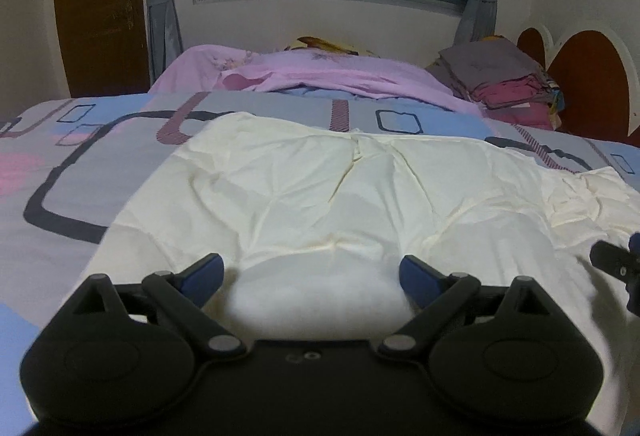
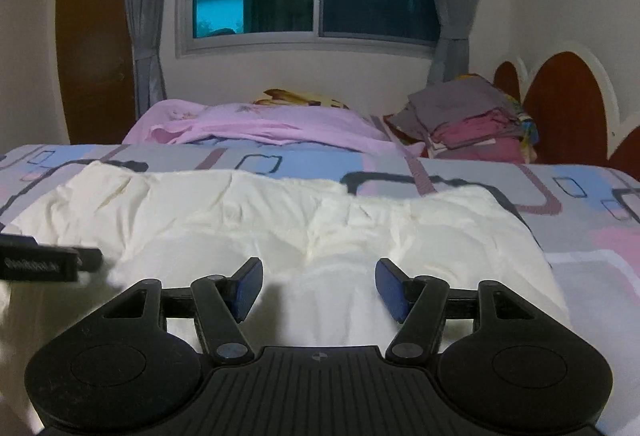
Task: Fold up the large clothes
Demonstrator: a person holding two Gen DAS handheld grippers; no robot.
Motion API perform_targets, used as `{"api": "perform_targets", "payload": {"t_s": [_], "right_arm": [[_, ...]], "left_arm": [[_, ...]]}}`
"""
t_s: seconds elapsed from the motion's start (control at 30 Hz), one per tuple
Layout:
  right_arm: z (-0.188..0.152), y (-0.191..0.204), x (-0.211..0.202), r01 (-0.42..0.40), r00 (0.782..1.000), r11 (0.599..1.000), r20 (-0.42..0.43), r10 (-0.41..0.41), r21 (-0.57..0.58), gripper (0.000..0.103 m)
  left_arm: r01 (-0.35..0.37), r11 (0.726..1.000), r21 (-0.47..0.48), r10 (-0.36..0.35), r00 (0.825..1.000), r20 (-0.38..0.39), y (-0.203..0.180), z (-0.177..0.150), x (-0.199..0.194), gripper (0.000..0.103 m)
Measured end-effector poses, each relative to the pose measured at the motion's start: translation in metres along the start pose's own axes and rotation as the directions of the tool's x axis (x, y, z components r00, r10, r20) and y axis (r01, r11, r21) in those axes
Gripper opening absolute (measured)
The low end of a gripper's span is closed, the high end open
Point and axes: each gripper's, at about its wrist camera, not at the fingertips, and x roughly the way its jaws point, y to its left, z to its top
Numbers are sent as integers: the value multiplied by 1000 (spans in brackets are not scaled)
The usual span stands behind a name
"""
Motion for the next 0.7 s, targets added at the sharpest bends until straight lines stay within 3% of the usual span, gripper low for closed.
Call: {"api": "perform_targets", "payload": {"t_s": [0.3, 0.33, 0.4, 0.7], "right_arm": [[-25, 11, -15, 68, 997, 998, -35, -67, 18, 62], [-29, 12, -13, 78, 996, 997, -46, -77, 18, 64], [-35, 11, -9, 110, 992, 994, -58, -109, 10, 77], [-48, 10, 10, 124, 987, 992, -102, -127, -33, 80]], "left_arm": [[-10, 999, -43, 8, 999, -37, 15, -18, -20, 96], [-15, 999, -39, 13, 999, -51, 16, -21, -18, 96], [-27, 999, -38, 24, 997, -77, 20, -27, -12, 97], [-36, 998, -41, 33, 996, -80, 30, -36, 0, 98]]}}
